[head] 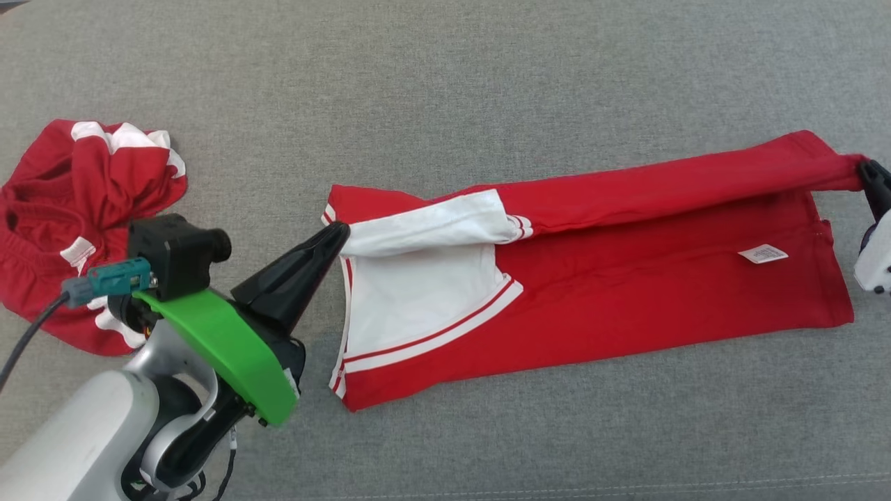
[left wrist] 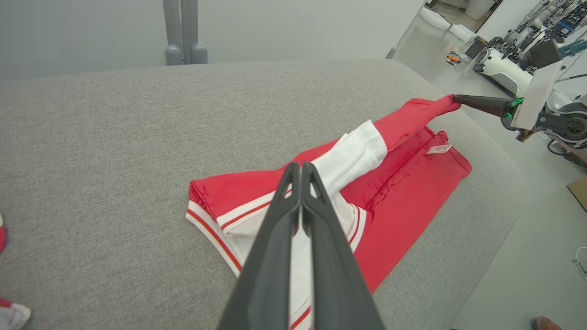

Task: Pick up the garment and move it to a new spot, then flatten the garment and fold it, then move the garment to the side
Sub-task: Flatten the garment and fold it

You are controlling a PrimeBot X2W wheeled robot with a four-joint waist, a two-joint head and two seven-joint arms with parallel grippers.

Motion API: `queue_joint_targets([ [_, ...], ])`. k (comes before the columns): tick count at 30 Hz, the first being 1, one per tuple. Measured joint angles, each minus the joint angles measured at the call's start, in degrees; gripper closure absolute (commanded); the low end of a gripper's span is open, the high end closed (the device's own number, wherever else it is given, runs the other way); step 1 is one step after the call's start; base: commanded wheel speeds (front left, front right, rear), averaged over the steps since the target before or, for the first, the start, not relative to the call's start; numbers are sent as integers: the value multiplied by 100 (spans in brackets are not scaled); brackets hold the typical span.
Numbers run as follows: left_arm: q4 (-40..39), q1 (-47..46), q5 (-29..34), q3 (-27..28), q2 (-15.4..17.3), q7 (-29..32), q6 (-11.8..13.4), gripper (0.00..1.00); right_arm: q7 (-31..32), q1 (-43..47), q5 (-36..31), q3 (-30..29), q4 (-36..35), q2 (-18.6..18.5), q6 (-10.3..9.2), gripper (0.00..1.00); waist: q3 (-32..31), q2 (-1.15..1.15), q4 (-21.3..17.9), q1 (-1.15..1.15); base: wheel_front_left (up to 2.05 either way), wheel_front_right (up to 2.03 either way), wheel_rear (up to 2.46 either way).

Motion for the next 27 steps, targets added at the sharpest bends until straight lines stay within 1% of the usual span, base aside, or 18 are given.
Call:
queue_joint_targets([
  [6, -104, 336, -9, -38, 59, -156, 69, 100, 45, 456, -63, -291, -193, 149, 0, 100, 22, 0, 23, 0, 0, 0, 0],
  [10, -69, 474, 25, -127, 40, -225, 78, 100, 96, 561, -181, -369, -189, 215, 0, 100, 72, 0, 20, 0, 0, 0, 0],
  [15, 293, 593, 49, -293, -138, -342, 24, 100, 126, 605, -294, -346, -69, 363, 0, 100, 159, 0, 28, 0, 0, 0, 0],
  [20, 742, 610, 256, -513, -314, -434, -37, 100, 92, 597, -445, -374, 176, 453, 0, 100, 172, 0, 40, 0, 0, 0, 0],
  [21, 815, 610, 278, -521, -338, -483, -35, 81, 73, 585, -474, -407, 218, 472, 0, 58, 160, 0, 41, 0, 0, 0, 0],
  [22, 890, 611, 279, -524, -392, -542, -34, 53, -11, 577, -505, -442, 249, 502, 0, 0, 139, 0, 43, 0, 0, 0, 0],
  [23, 946, 622, 281, -516, -465, -627, -18, 0, -110, 561, -533, -485, 270, 546, 0, 0, 112, 0, 44, 0, 0, 0, 0],
  [25, 984, 637, 404, -501, -535, -882, -9, 0, -293, 556, -605, -509, 275, 580, 0, 0, 45, 0, 44, 0, 0, 0, 0],
  [27, 1044, 667, 547, -426, -599, -1177, 66, 0, -561, 568, -642, -536, 255, 612, 0, 0, -38, 0, 44, 0, 0, 0, 0],
])
